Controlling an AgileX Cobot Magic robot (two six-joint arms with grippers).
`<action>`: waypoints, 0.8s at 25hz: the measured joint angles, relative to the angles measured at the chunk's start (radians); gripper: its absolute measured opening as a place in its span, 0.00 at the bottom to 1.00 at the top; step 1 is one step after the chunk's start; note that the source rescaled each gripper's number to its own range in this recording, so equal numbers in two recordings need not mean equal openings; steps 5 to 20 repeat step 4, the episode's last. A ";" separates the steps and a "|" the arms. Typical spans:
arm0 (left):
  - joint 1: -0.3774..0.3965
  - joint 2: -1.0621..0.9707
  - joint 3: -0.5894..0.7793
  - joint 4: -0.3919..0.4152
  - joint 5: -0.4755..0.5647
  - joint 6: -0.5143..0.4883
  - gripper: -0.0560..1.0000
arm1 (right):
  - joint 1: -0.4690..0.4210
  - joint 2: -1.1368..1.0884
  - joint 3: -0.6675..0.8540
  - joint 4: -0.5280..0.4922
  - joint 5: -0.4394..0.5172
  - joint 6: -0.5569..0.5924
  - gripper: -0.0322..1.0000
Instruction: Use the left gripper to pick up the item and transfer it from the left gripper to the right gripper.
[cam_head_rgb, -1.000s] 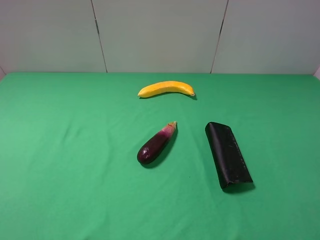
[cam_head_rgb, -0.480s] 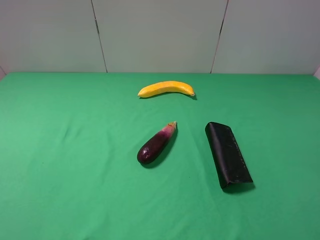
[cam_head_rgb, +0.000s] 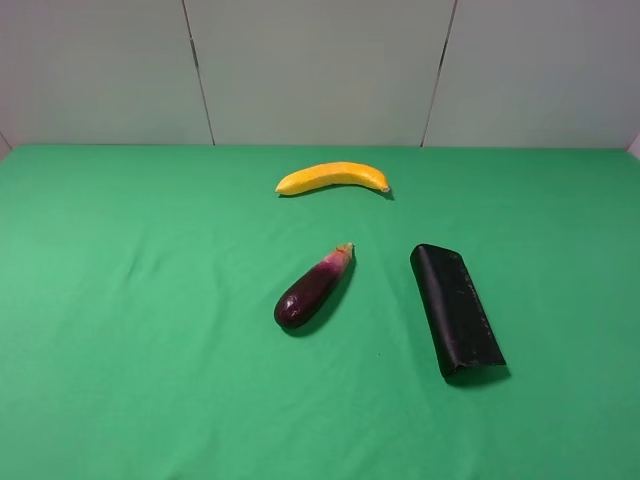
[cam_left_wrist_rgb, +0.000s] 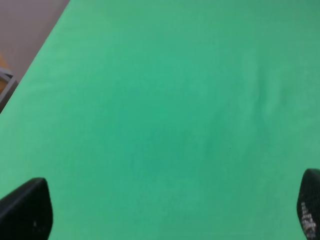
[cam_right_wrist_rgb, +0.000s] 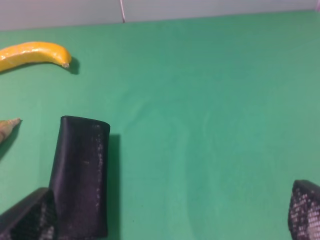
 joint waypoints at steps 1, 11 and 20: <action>0.000 0.000 0.000 0.000 0.000 0.000 0.96 | 0.000 0.000 0.000 0.000 0.000 0.000 1.00; 0.000 0.000 0.000 -0.001 0.000 0.000 0.96 | 0.000 0.000 0.000 0.000 0.000 0.000 1.00; 0.000 0.000 0.000 -0.001 0.000 0.000 0.96 | 0.000 0.000 0.000 0.000 0.000 0.000 1.00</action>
